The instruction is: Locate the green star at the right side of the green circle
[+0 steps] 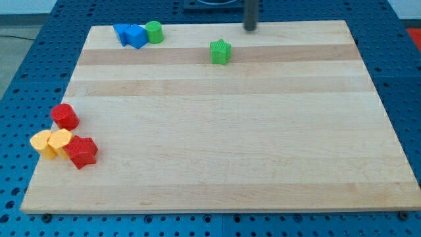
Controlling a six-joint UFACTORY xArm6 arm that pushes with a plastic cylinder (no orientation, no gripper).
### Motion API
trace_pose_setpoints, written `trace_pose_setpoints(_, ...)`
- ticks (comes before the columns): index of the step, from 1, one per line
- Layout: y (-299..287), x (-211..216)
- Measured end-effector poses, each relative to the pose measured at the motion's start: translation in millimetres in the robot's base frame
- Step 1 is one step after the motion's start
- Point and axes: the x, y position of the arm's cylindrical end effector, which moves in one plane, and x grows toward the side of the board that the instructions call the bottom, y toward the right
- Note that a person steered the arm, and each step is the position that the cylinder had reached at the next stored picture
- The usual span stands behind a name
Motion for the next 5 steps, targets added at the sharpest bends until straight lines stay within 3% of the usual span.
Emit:
trace_pose_setpoints(1, 29, 58)
trace_pose_setpoints(2, 11, 108)
trace_pose_setpoints(3, -49, 111)
trace_pose_setpoints(5, -147, 74)
